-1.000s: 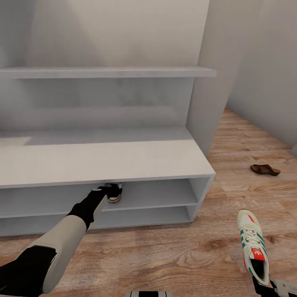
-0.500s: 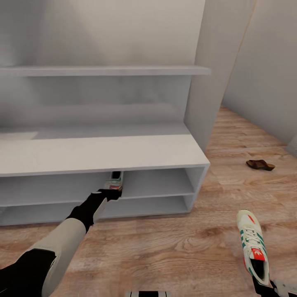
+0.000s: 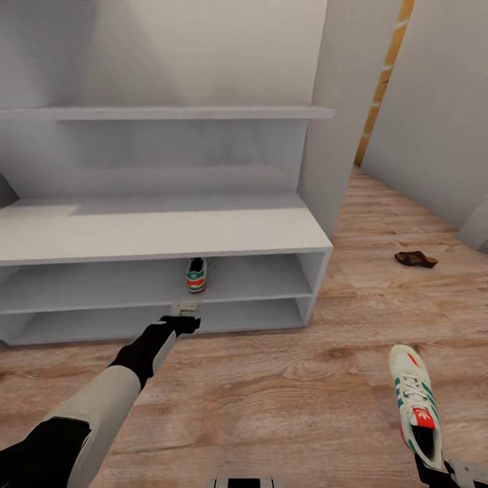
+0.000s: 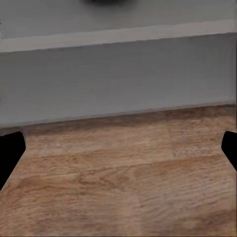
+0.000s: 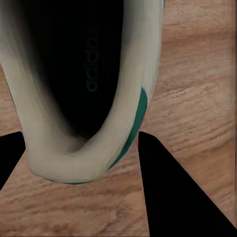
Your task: Pick up the two gym shoes and the two sandals from the corridor floor and place them onto the hallstand (shoe rack) in the corridor, making sure they are on the rack and not on the floor. Arrange them so the two gym shoes are next to each other and the two sandals are next to each other.
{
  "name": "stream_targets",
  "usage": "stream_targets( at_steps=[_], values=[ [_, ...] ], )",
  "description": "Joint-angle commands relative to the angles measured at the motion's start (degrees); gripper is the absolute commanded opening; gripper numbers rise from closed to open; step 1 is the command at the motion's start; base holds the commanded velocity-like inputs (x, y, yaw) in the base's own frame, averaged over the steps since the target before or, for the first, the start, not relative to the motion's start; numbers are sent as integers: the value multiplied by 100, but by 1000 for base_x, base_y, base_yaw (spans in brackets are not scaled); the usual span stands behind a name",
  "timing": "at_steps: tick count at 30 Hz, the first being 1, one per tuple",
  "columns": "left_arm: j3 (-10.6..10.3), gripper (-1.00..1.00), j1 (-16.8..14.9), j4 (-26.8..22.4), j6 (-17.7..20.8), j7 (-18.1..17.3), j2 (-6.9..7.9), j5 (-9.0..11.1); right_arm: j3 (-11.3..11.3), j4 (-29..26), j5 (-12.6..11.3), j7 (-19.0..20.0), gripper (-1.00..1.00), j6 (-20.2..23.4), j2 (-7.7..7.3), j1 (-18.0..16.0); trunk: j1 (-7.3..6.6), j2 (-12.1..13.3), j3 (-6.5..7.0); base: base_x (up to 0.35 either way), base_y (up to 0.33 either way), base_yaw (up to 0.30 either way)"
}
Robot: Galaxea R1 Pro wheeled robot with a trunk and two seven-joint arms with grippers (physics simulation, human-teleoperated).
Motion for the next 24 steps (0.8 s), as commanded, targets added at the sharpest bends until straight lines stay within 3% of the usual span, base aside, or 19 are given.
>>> stream_targets(
  at_steps=[1,6,10,15,17,24],
  values=[
    [-32,100,25,-15,-22,27,6,56,-35,-1,38,49,-100,-31,3,-8,-5,-2,-4,-335,0,0],
    [-26,100,230,-42,-469,17,57,60,-35,-1,38,49,-100,-31,3,-11,-5,-2,-4,-335,0,0],
    [-19,100,524,-51,-940,-26,285,90,-35,-1,38,46,-100,-31,3,-9,-5,-2,-4,-335,0,0],
    [-17,100,918,-53,-1121,-286,553,342,-35,4,38,43,-100,-31,3,-10,-5,-2,-4,-212,0,0],
    [-20,100,1103,-53,-1213,-533,682,472,-35,9,38,42,-100,-31,3,-9,-5,-2,-4,-73,0,0],
    [-17,100,1726,-30,-1745,-1469,1083,652,-35,35,38,41,-100,-44,3,-8,-5,-2,-4,-25,0,0]
  ],
)
